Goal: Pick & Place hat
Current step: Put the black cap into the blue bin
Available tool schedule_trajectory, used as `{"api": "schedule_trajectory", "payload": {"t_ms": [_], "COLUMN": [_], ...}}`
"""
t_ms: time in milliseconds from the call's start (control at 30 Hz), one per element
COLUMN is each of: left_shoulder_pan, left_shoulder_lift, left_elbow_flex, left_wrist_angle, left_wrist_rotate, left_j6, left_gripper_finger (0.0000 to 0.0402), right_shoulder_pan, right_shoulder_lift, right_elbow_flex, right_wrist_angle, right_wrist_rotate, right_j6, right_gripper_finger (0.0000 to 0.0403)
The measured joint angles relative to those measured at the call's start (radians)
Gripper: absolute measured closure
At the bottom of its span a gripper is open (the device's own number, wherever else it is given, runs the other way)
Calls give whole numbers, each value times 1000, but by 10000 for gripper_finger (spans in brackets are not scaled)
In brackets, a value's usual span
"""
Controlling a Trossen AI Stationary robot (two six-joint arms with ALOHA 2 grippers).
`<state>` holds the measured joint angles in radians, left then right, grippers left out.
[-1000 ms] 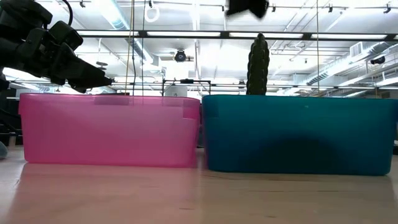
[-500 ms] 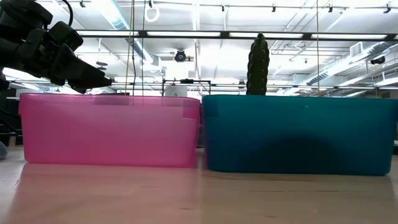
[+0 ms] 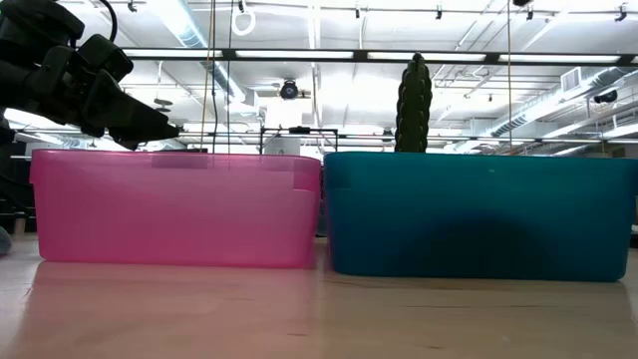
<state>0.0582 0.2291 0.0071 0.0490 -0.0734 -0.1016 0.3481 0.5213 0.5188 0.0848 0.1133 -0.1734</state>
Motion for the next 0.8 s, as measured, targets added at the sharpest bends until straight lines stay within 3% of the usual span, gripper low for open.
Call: {"api": "schedule_trajectory", "payload": {"t_ms": [200,333,433,800], "left_shoulder_pan": [0,0,0,0], "left_shoulder_lift": [0,0,0,0], "left_elbow_flex": [0,0,0,0], "left_wrist_angle": [0,0,0,0], "left_wrist_rotate": [0,0,0,0], "left_j6": [0,5,27,32], "left_gripper_finger": [188,188,188,188], "right_shoulder_pan": [0,0,-10,-122], "right_shoulder_lift": [-262,-418,-514,-522], "right_elbow_flex": [-142,-245,-300,-454], "right_wrist_angle": [31,59,65,254], "right_wrist_rotate": [-8,-136,-139,-178], "right_j6": [-20,-57,-46,17], "right_gripper_finger": [255,255,255,255]}}
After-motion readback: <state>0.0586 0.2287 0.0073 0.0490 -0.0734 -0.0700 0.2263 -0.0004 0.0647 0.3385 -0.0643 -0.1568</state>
